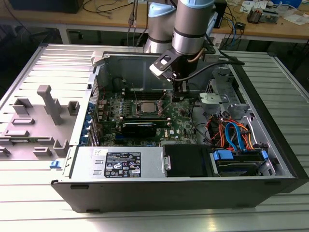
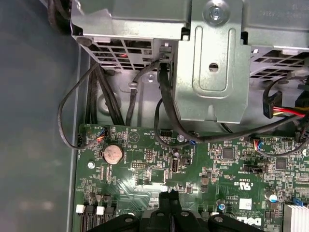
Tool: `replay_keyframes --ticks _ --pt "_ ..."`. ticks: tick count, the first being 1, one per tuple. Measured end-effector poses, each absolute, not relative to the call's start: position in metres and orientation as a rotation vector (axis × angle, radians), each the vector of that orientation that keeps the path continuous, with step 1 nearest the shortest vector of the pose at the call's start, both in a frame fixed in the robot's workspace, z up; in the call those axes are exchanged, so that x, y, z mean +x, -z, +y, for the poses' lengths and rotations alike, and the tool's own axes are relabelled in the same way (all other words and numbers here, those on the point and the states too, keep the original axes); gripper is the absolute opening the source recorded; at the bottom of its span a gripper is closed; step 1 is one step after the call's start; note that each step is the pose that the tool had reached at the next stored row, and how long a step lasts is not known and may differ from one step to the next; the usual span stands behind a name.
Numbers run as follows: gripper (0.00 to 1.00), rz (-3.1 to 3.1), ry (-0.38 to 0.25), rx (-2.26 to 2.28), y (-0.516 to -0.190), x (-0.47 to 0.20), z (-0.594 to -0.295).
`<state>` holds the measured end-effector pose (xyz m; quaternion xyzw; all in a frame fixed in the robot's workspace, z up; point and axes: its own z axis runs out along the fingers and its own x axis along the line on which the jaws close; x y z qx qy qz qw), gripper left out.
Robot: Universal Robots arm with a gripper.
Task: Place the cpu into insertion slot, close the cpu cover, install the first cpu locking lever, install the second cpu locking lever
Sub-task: 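Close the cpu cover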
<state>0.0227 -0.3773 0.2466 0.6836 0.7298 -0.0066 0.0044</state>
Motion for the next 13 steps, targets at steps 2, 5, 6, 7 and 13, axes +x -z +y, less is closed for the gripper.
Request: replay_keyframes --ticks 2,5,6,7,13 --pt "0.11 2.287 0.02 2.141 -0.247 0.019 -0.377" --pt "0.11 2.288 0.02 2.14 -0.247 0.016 -0.377" --pt "0.11 2.288 0.02 2.14 -0.247 0.015 -0.377" --pt "0.11 2.288 0.02 2.14 -0.247 0.014 -0.377" --pt "0.11 2.288 0.02 2.14 -0.247 0.005 -0.377"
